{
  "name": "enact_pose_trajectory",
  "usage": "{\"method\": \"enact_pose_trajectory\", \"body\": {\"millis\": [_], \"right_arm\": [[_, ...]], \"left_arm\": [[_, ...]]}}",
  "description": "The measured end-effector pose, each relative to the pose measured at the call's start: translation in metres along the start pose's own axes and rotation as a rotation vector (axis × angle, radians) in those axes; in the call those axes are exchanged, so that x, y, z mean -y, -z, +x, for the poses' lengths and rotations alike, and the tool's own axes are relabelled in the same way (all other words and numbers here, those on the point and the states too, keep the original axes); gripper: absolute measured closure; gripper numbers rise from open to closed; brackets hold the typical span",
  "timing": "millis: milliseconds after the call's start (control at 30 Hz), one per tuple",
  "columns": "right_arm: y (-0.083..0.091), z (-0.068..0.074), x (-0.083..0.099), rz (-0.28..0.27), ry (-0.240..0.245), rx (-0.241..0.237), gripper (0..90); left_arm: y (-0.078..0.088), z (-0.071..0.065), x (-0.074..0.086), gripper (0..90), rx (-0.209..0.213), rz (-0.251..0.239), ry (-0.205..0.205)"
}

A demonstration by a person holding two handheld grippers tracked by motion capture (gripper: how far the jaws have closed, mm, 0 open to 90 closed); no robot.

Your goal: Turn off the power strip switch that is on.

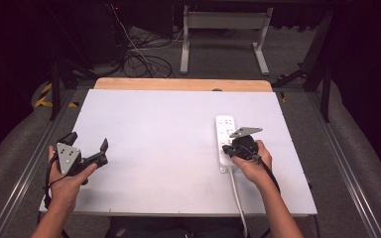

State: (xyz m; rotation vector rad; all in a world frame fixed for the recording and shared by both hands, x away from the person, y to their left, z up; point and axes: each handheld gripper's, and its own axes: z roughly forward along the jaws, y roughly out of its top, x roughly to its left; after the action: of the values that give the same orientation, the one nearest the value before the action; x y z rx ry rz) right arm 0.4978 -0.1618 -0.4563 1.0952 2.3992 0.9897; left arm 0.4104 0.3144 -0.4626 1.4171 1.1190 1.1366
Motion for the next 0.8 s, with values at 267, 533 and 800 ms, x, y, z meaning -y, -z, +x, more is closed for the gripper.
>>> {"method": "enact_pose_trajectory", "body": {"millis": [267,533,800], "right_arm": [[0.0,0.002,0.0,0.001,-0.008,0.015,90.0],[0.0,0.006,0.0,0.004,0.007,0.046,90.0],[-0.001,0.013,-0.001,0.013,0.026,0.087,90.0]], "left_arm": [[0.001,0.001,0.0,3.3,-0.004,0.004,0.004],[0.001,0.001,0.0,3.3,-0.001,0.005,0.005],[0.001,0.001,0.0,3.3,0.001,0.004,0.006]]}}
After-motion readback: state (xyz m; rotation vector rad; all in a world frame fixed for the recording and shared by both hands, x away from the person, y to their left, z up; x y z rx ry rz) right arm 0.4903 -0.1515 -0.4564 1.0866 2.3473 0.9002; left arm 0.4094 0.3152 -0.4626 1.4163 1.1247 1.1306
